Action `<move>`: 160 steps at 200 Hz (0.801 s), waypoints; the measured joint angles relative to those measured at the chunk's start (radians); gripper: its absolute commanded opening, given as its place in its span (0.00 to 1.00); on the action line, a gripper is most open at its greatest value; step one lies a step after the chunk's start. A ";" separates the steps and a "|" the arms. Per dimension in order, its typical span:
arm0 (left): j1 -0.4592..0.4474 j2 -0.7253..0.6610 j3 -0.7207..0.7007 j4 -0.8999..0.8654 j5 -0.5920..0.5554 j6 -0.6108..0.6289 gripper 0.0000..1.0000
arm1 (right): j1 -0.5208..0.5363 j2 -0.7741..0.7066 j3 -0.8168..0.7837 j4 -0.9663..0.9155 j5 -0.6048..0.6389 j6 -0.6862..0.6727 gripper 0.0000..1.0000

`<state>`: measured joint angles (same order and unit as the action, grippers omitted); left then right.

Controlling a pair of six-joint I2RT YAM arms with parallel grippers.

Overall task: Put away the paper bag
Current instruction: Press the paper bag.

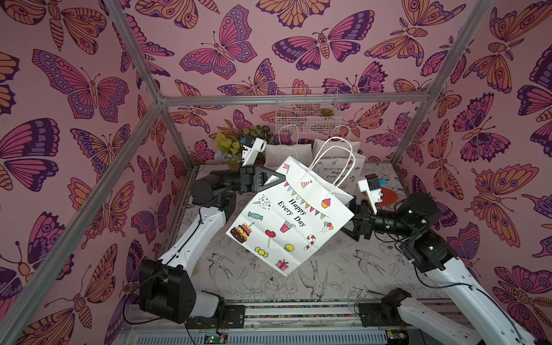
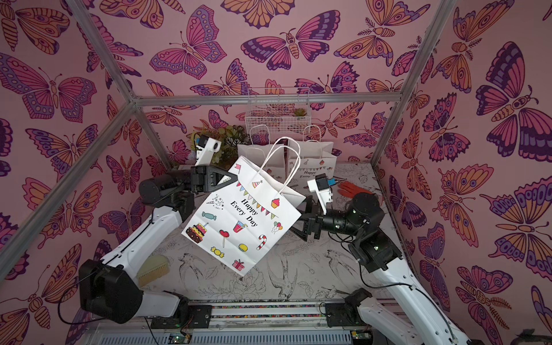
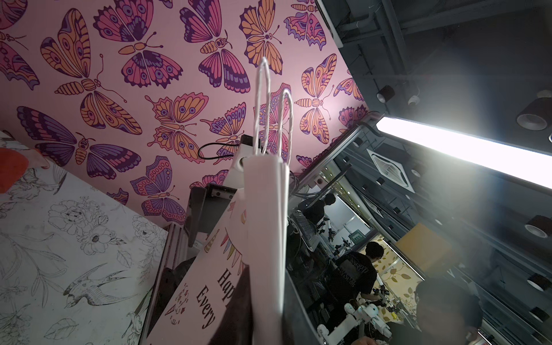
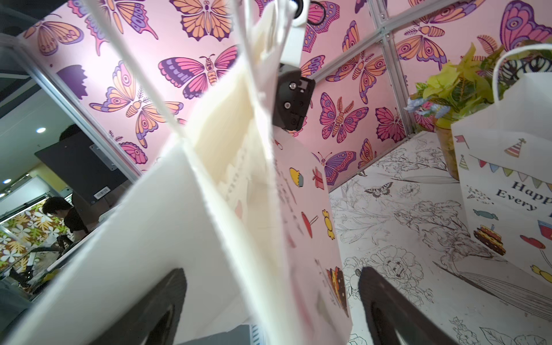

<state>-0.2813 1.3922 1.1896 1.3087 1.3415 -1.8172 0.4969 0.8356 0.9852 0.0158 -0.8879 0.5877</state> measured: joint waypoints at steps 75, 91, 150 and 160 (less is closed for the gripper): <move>0.016 -0.103 -0.077 -0.189 -0.034 0.192 0.01 | 0.000 -0.016 -0.058 0.150 -0.062 0.108 0.97; 0.024 -0.123 -0.085 -0.208 -0.045 0.206 0.00 | 0.004 -0.017 -0.074 0.195 -0.069 0.133 0.98; 0.030 -0.162 -0.097 -0.219 -0.086 0.246 0.00 | 0.082 -0.042 -0.077 0.313 -0.062 0.152 0.99; 0.032 -0.162 -0.104 -0.222 -0.090 0.248 0.00 | 0.089 -0.042 -0.077 0.334 -0.057 0.158 0.99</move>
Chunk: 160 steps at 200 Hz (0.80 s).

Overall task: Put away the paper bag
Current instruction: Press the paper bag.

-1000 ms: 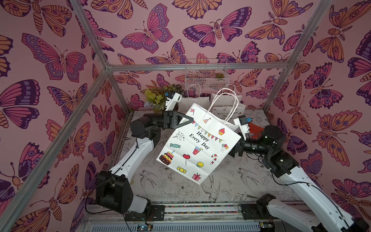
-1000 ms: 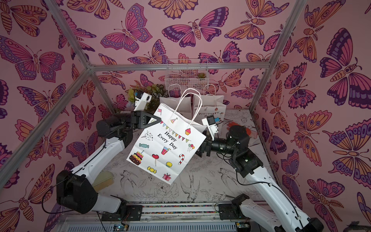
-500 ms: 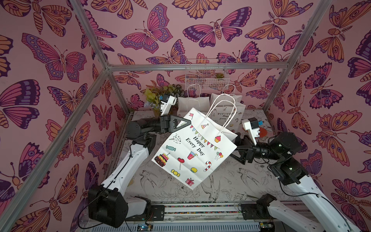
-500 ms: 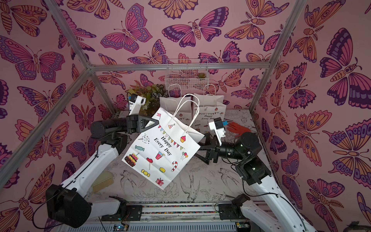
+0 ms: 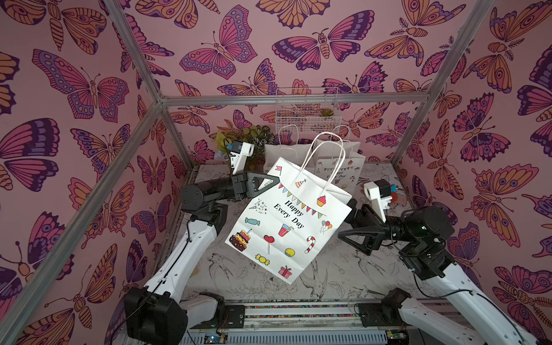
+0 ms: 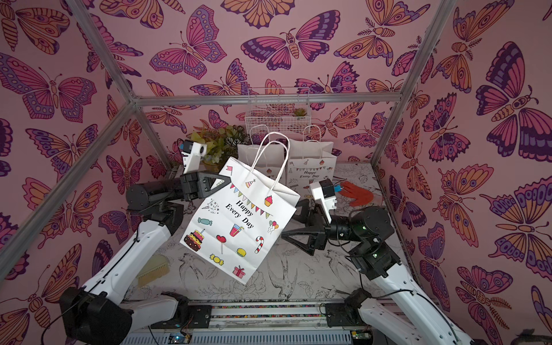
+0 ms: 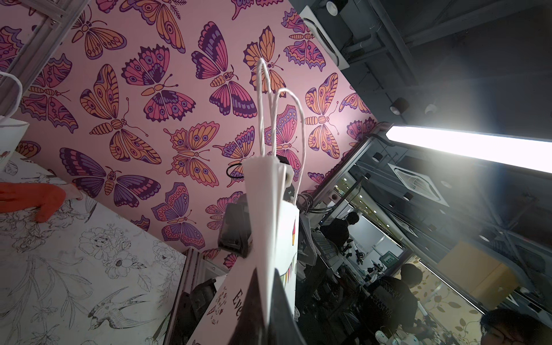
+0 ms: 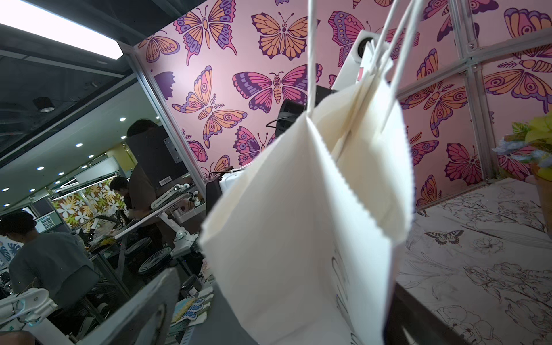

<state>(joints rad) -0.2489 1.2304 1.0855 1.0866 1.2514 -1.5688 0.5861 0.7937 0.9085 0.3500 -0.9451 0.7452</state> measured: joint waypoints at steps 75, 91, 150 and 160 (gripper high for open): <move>0.002 -0.036 -0.017 -0.106 -0.026 0.088 0.00 | 0.084 0.037 0.037 -0.033 0.133 -0.050 0.75; 0.002 -0.052 -0.018 -0.133 -0.032 0.115 0.00 | 0.107 0.066 0.063 -0.060 0.180 -0.076 0.68; 0.002 -0.077 -0.051 -0.206 -0.054 0.190 0.02 | 0.199 0.145 0.095 -0.080 0.338 -0.122 0.55; 0.006 -0.079 -0.056 -0.217 -0.059 0.201 0.03 | 0.203 0.151 0.095 -0.080 0.358 -0.122 0.51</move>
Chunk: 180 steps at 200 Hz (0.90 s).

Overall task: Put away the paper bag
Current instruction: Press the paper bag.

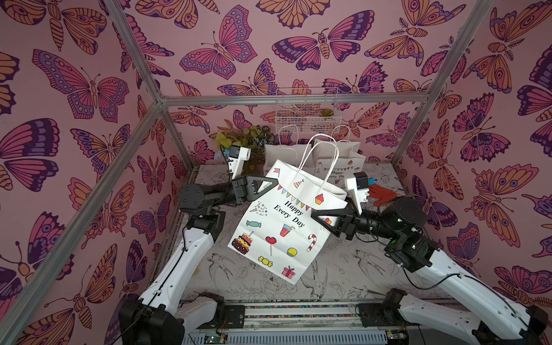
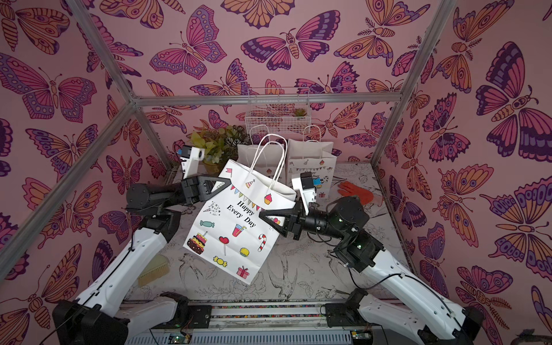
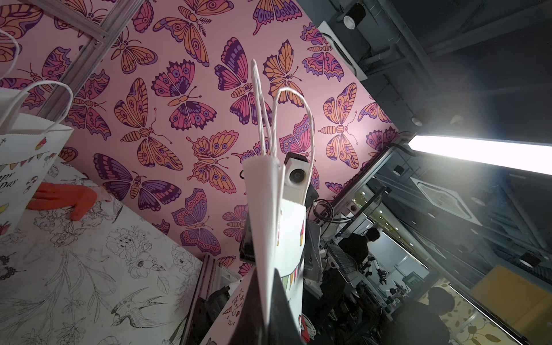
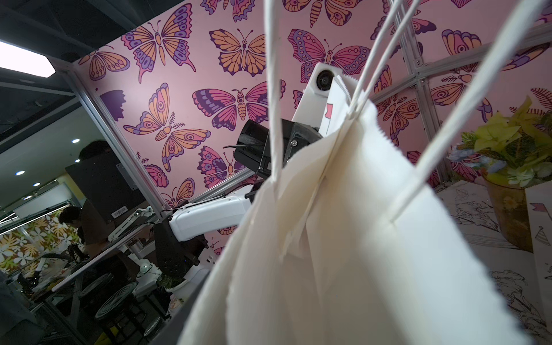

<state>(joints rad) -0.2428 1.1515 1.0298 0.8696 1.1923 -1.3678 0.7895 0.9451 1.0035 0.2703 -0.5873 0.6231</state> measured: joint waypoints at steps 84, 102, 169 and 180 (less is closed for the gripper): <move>0.002 -0.051 -0.060 -0.030 -0.031 0.046 0.47 | 0.006 0.009 0.000 -0.005 0.100 0.009 0.00; 0.004 -0.066 -0.074 -0.031 -0.034 0.047 0.66 | 0.006 0.014 0.000 -0.006 0.101 0.009 0.00; 0.002 -0.168 -0.058 -0.207 -0.062 0.193 0.88 | -0.031 0.020 0.136 -0.302 0.019 -0.110 0.00; 0.001 -0.194 -0.039 -0.263 -0.096 0.253 0.88 | -0.076 0.022 0.167 -0.345 -0.043 -0.124 0.00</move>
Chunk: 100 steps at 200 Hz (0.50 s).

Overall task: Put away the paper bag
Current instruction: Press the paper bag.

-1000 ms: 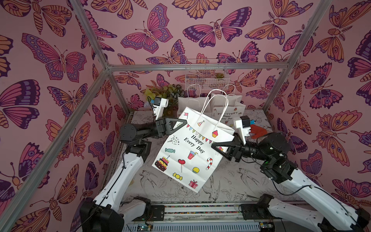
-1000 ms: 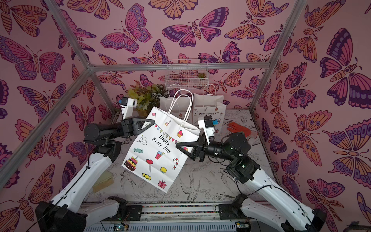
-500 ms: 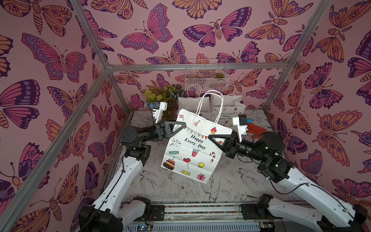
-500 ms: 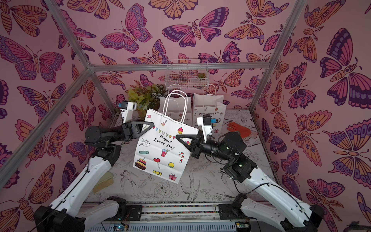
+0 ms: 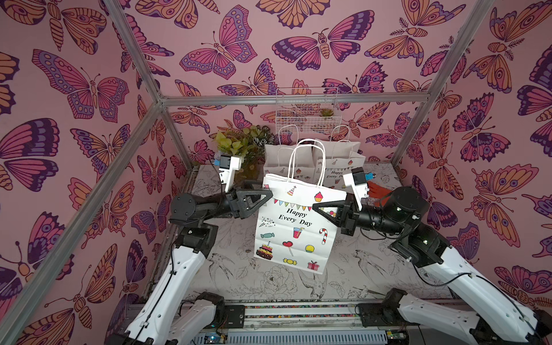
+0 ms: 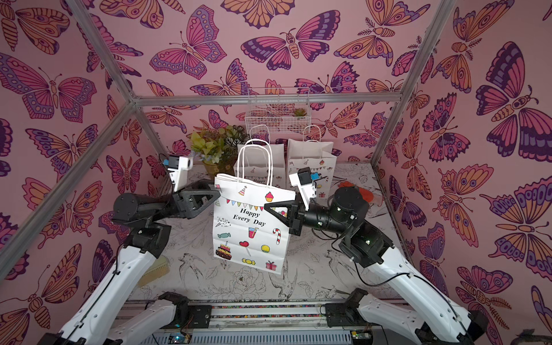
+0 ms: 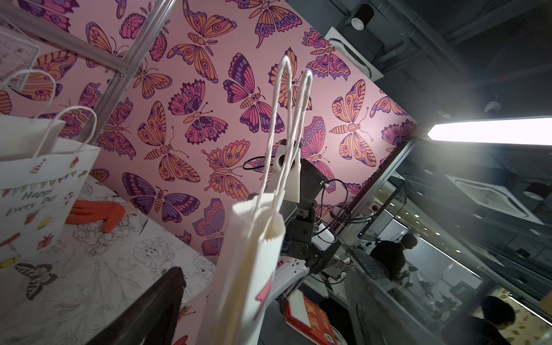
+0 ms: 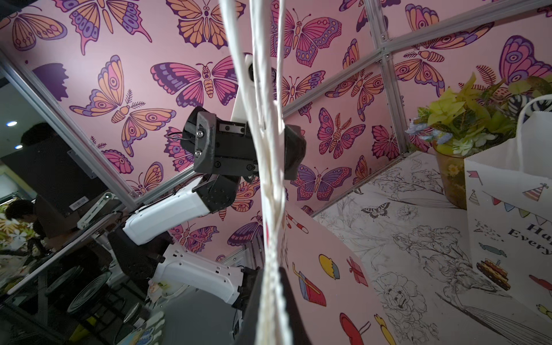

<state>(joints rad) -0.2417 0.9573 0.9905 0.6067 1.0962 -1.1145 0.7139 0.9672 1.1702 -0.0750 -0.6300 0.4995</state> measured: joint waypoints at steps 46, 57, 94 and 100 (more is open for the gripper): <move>-0.042 -0.072 0.018 -0.080 -0.133 0.197 0.88 | -0.233 0.131 0.097 -0.019 -0.390 0.037 0.00; -0.048 -0.075 0.014 -0.089 -0.152 0.227 0.88 | -0.262 0.179 0.124 -0.035 -0.466 0.035 0.00; -0.048 -0.145 -0.030 -0.206 -0.178 0.336 0.89 | -0.308 0.271 0.183 -0.061 -0.680 0.016 0.00; -0.048 -0.164 -0.037 -0.230 -0.177 0.354 0.89 | -0.311 0.278 0.192 -0.061 -0.707 0.016 0.00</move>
<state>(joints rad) -0.2893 0.7929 0.9535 0.3767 0.9188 -0.7609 0.4030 1.2453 1.3617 -0.1356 -1.3373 0.5152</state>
